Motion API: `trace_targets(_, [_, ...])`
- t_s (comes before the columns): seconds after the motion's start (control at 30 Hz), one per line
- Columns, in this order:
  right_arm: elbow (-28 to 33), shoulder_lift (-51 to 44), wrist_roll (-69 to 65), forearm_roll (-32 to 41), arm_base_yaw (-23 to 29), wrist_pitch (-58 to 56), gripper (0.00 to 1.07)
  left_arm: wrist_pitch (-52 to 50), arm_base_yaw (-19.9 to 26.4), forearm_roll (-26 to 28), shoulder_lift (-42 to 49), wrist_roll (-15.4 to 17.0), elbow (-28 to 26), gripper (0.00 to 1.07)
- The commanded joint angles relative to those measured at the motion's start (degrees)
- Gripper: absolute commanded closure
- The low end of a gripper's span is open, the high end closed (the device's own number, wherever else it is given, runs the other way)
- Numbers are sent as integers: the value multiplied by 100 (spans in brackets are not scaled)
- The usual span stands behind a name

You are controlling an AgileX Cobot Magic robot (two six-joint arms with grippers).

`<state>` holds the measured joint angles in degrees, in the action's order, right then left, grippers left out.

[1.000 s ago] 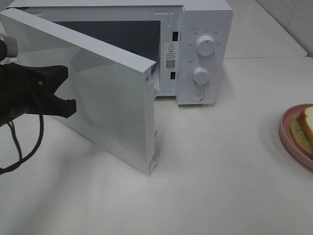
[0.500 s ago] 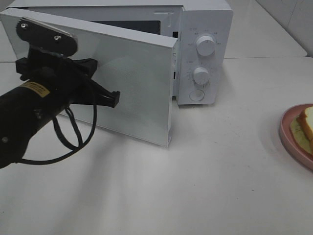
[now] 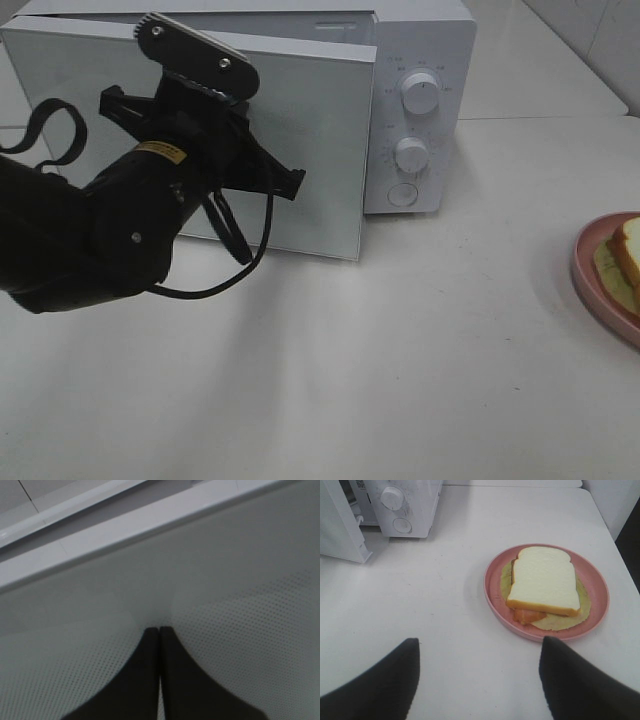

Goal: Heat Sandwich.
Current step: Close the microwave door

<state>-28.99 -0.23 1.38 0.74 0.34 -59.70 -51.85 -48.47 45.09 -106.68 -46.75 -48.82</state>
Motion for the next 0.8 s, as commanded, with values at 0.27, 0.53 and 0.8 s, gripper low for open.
trace_targets(0.27, [11,-149,-17,-34,-29,23,43,-46,-63,407,-246,-980,-573,107])
trace_targets(0.53, [11,-149,-17,-34,-29,23,43,-57,-63,510,-458,-1770,-882,107])
trace_targets(0.8, [11,-149,-17,-34,-29,23,44,-103,-63,533,-676,-2246,-1037,107])
